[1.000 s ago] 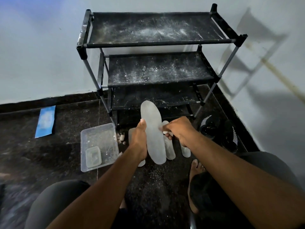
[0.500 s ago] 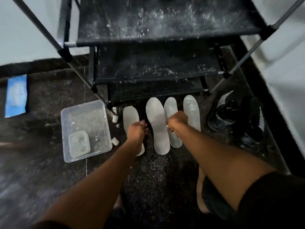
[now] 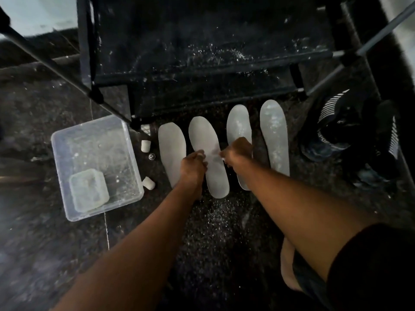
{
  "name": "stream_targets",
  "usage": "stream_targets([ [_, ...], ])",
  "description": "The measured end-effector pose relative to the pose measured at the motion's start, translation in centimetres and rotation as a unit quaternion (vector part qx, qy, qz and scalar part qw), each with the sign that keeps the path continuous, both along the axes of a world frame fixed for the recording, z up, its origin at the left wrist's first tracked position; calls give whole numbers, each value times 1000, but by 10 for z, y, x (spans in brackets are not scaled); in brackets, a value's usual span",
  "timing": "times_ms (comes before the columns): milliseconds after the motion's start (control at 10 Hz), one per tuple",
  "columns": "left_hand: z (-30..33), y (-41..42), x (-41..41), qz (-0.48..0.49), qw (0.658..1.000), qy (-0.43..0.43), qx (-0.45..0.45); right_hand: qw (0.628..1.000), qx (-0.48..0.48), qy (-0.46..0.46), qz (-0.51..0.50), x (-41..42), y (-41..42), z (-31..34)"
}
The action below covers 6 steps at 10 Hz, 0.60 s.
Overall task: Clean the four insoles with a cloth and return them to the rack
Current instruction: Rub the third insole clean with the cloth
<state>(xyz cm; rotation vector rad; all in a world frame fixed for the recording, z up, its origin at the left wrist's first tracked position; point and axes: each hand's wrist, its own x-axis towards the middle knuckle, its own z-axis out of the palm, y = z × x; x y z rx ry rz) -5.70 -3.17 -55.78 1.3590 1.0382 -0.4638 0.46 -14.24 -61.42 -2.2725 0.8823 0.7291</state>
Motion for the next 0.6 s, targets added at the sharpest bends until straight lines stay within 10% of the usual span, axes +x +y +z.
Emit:
stream_targets([
  [600,-9,-70,33,2,1000,16,-18,995,-22,-90,-40,10,-93,27],
])
